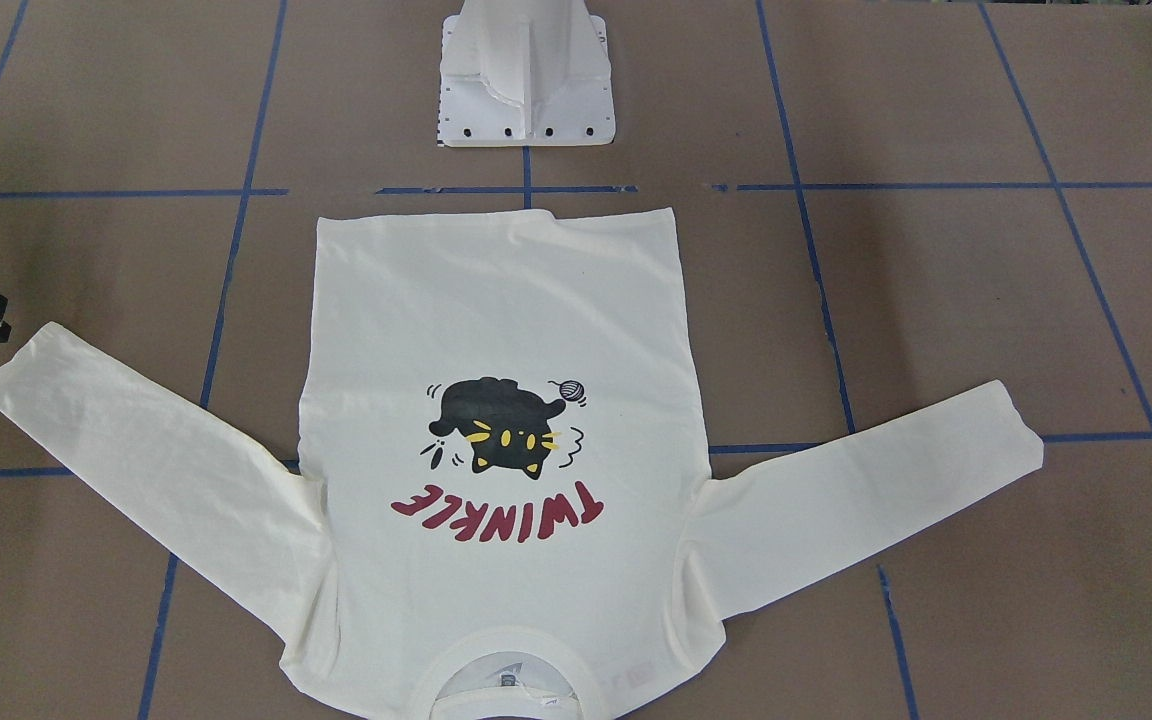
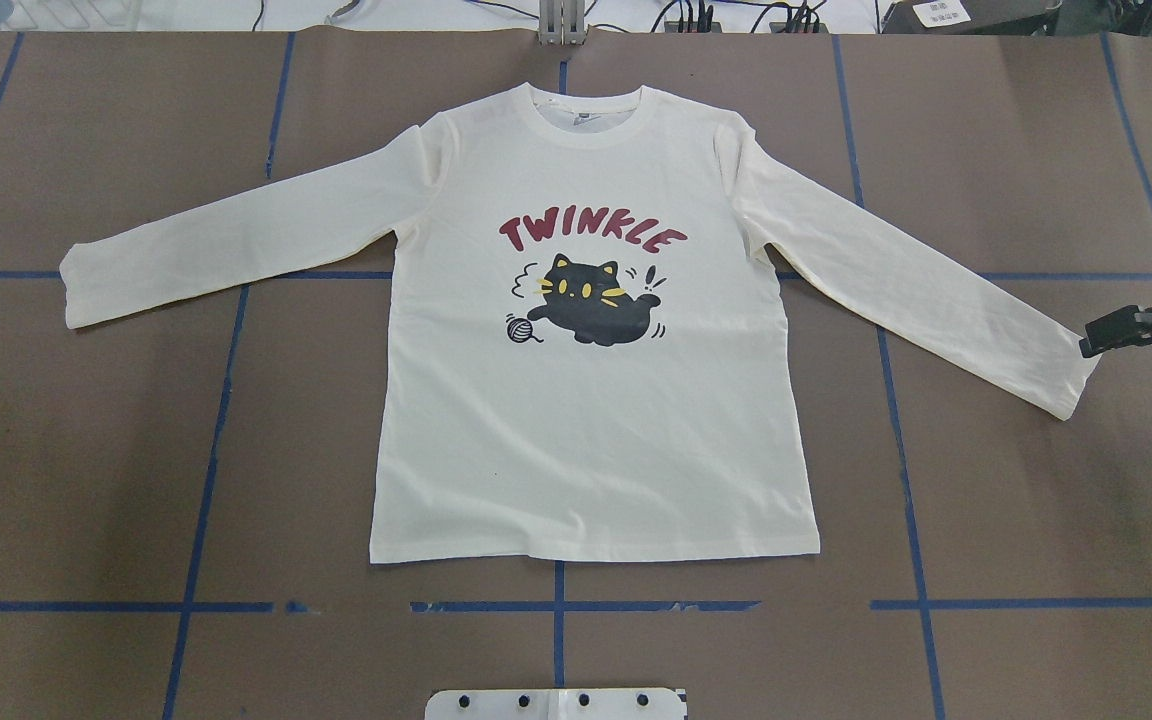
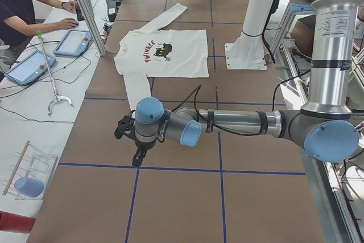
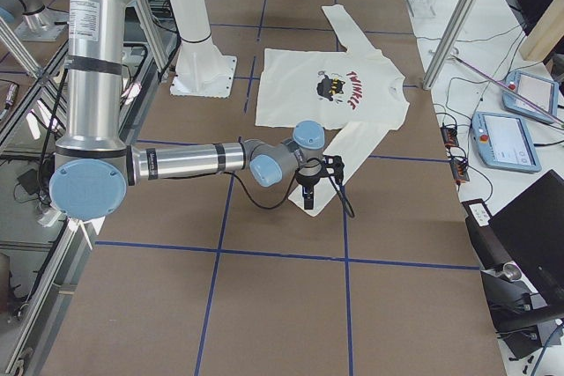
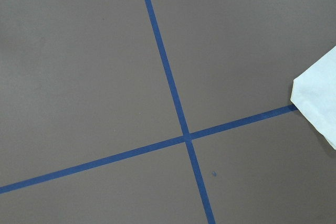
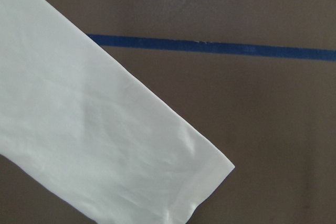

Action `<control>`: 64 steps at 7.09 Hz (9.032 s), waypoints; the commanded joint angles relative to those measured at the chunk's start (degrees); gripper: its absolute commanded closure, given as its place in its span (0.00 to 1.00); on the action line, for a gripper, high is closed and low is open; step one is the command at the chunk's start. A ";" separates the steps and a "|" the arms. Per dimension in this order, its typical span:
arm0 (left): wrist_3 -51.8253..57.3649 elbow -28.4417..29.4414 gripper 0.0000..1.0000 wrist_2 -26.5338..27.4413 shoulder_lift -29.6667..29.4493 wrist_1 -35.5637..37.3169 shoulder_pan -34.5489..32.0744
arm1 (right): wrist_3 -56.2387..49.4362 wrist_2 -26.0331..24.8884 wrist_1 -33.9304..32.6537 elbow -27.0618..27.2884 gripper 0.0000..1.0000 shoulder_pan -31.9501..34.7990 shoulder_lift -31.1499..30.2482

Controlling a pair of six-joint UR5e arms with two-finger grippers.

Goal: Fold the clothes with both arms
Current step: 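Lower the right gripper onto the sleeve cuff nearest it and grasp, then carry the grasped sleeve with the right gripper across the shirt toward the collar, then release the sleeve and raise the right gripper while the left gripper reaches the cuff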

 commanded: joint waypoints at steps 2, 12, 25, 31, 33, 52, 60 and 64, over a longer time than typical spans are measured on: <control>0.09 0.36 0.00 -0.09 -0.05 -0.05 0.14 | 3.13 -1.38 2.56 -2.80 0.00 -4.76 -0.69; 0.35 0.36 0.00 -0.09 -0.23 -0.13 0.14 | 2.69 -1.38 2.47 -6.94 0.09 -4.77 1.95; 0.17 0.27 0.00 -0.09 -2.16 -0.14 0.14 | 8.88 2.22 4.25 -3.86 1.00 -2.04 14.73; 0.00 0.79 0.00 0.00 -3.57 0.22 0.14 | 12.80 1.70 -11.28 -26.59 1.00 -6.95 58.03; 0.00 0.88 0.00 -0.08 -3.48 0.22 0.14 | 13.93 -4.68 -20.36 -32.14 1.00 -14.74 73.34; -47.88 3.78 0.00 7.95 -0.51 -28.35 17.84 | 20.28 -14.41 -25.63 -20.01 0.00 -18.78 57.83; -66.89 10.01 0.00 26.37 -5.67 -31.86 34.07 | -8.64 3.45 -25.13 -9.23 0.00 3.05 31.49; -66.80 11.34 0.04 26.46 -5.86 -31.86 35.12 | -8.65 5.04 -25.13 -8.87 0.00 3.41 31.48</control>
